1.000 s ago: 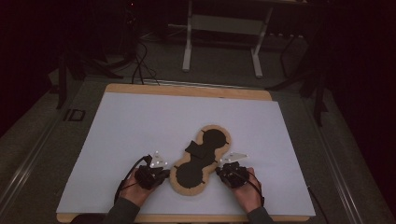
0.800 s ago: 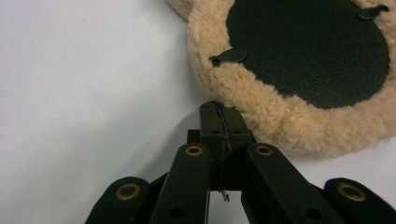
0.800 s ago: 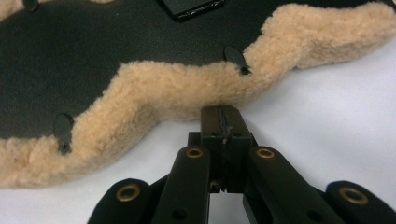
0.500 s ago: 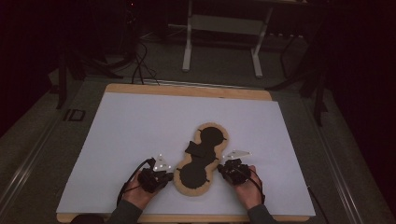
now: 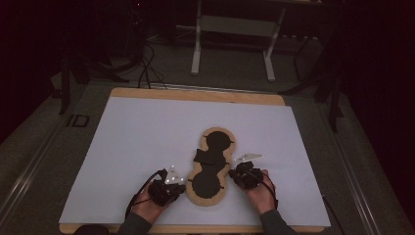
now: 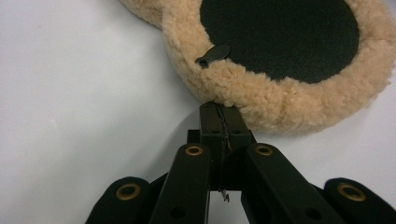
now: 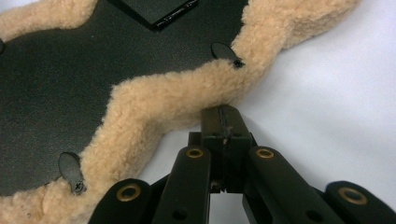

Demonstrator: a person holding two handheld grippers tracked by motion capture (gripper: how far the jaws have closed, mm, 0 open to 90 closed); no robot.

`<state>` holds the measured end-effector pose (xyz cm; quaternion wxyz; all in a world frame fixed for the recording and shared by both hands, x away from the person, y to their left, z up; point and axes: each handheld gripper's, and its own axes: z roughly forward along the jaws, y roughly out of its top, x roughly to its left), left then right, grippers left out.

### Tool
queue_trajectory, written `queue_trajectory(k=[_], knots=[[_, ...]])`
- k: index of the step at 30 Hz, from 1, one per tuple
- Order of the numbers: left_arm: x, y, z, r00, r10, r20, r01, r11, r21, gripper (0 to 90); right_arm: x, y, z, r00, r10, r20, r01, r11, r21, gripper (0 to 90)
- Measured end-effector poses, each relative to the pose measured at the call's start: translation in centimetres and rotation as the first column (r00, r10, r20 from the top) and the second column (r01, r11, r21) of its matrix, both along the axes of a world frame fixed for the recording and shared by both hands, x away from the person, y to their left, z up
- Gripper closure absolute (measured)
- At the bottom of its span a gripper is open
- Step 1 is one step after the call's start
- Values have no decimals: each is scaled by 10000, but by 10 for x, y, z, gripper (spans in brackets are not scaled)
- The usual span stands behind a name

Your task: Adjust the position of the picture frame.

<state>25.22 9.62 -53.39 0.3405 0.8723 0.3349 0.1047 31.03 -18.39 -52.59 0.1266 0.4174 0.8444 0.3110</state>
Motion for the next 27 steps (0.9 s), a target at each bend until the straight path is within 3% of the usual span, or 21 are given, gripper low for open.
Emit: queue_trajectory(k=[27], knots=[[-6, -12, -2, 9991, -390, 149, 393, 9991, -172, 900, 22, 6, 4, 9996, -97, -265, 87, 9993, -351, 900]])
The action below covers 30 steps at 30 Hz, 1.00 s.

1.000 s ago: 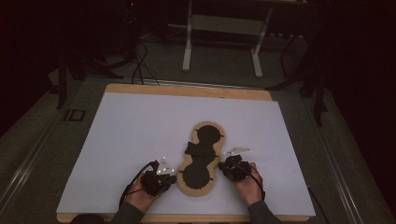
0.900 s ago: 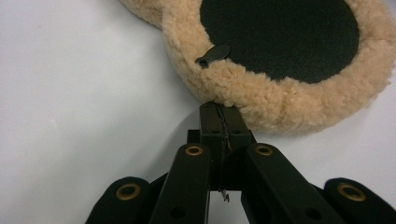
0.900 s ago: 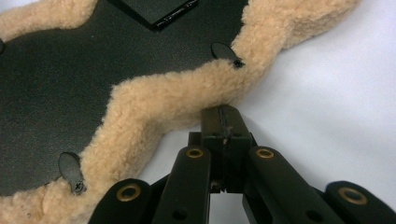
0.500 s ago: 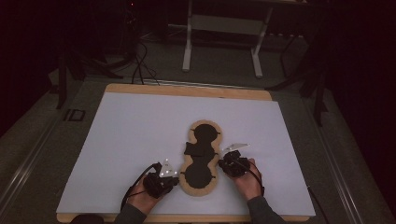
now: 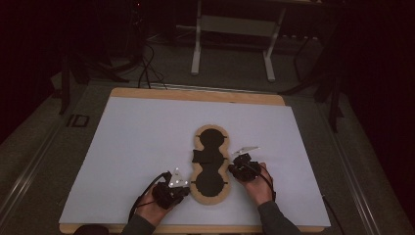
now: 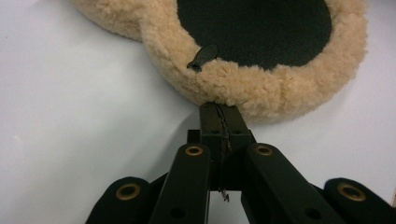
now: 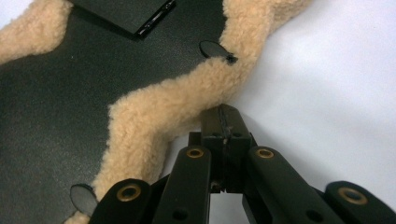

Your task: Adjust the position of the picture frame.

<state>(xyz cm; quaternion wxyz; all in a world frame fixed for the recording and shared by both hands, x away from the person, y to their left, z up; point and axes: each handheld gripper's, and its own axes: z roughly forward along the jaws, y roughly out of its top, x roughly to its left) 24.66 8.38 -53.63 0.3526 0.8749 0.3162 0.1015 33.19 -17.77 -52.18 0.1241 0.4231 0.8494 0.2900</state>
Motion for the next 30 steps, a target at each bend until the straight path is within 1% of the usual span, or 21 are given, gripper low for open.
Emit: queue_trajectory(k=[7, 15, 18, 21, 25, 30], knots=[[-1, -3, -1, 10000, -54, 66, 55, 10000, -46, 900, 6, 4, 2, 10000, 3, -34, -4, 9997, -241, 900], [-2, -6, -1, 9999, -63, 114, 65, 9999, -133, 900, 11, 6, 2, 10000, 18, -63, -20, 9995, -328, 900], [-2, -7, -2, 9998, -139, 145, 140, 9998, -120, 900, 13, 7, 3, 10000, 60, -45, -62, 9992, -401, 900], [-3, -8, -2, 9999, -107, 134, 109, 9998, -149, 900, 15, 8, 3, 10000, 63, -65, -65, 9993, -380, 900], [-4, -9, -2, 9998, -96, 178, 99, 9998, -182, 900, 16, 8, 2, 9999, 74, -114, -77, 9997, -232, 900], [-4, -11, -2, 9997, -141, 211, 144, 9998, -158, 900, 19, 10, 2, 9999, 81, -88, -83, 9997, -238, 900]])
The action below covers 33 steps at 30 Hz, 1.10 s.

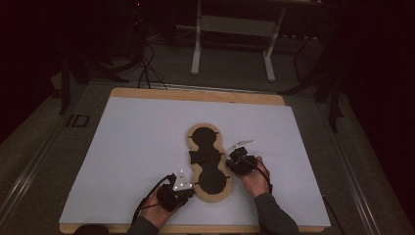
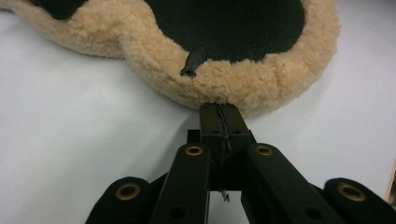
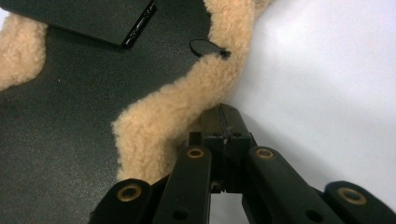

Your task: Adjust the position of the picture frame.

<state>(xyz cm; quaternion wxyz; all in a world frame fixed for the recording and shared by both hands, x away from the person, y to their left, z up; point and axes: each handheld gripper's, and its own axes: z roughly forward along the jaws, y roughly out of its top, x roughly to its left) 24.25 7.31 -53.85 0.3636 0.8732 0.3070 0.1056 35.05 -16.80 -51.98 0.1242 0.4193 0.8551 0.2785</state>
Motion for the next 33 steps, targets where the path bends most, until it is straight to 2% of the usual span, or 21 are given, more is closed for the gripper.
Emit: queue_trajectory(k=[5, 8, 18, 22, 25, 27, 33], knots=[[-1, -2, 0, 10000, -44, 39, 44, 10000, -20, 900, 2, 3, 1, 10000, 88, 44, -88, 10000, -11, 900], [-2, -5, -1, 9999, -74, 78, 75, 9999, -76, 900, 1, 8, 3, 9993, 364, 33, -364, 9993, 24, 900], [-3, -7, -1, 9998, -49, 171, 49, 10000, -48, 900, 4, 16, 5, 9989, 445, 124, -442, 9987, -264, 900], [-3, -8, -1, 9997, -65, 224, 65, 10000, -18, 900, 6, 22, 6, 9988, 442, 221, -438, 9988, -200, 900], [-2, -7, -1, 9998, -87, 156, 87, 10000, -28, 900, 7, 27, 6, 9980, 534, 350, -514, 9971, -559, 900], [-1, -6, 0, 9999, -144, 28, 144, 9999, -58, 900, 7, 28, 6, 9977, 575, 364, -552, 9965, -622, 900], [2, -2, 1, 10000, -61, -75, 61, 10000, 4, 900, 8, 25, 5, 9980, 596, 200, -589, 9977, -329, 900]])
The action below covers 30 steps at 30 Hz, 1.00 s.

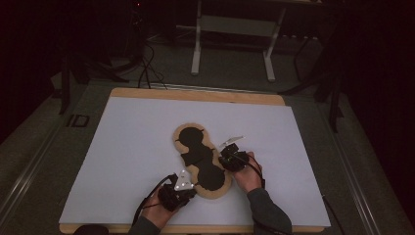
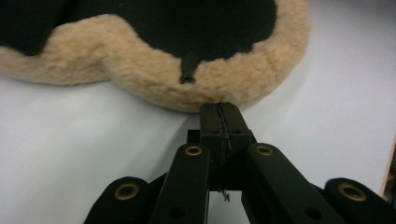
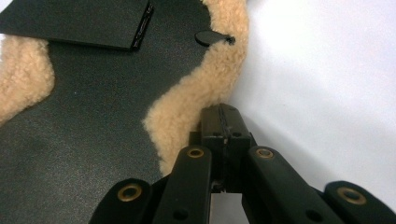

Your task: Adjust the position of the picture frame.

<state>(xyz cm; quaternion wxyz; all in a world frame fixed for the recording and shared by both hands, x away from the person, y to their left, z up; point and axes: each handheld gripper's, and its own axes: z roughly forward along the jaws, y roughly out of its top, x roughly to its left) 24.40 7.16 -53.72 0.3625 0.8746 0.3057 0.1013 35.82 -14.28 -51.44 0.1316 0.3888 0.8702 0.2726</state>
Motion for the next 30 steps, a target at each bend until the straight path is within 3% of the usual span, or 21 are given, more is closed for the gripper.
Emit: queue_trajectory(k=[5, 7, 10, 18, 30], knots=[[10, 14, 2, 9952, 975, -12, -975, 9952, -124, 900, 1, 1, 1, 10000, 27, -82, -28, 10000, -82, 900], [13, 16, 1, 9944, 1059, -46, -1060, 9941, -239, 900, 3, 1, 1, 9999, -31, -159, 29, 9999, -130, 900], [15, 11, -1, 9946, 1040, 41, -1040, 9945, -93, 900, 6, 2, 1, 9994, -238, -243, 236, 9997, -51, 900], [16, 8, -3, 9938, 1109, 75, -1107, 9935, -276, 900, 13, 4, 0, 9953, -786, -568, 789, 9969, 24, 900], [9, -6, -4, 9956, 913, 229, -906, 9955, -278, 900, 14, 8, 1, 9959, -729, -539, 721, 9973, -167, 900]])
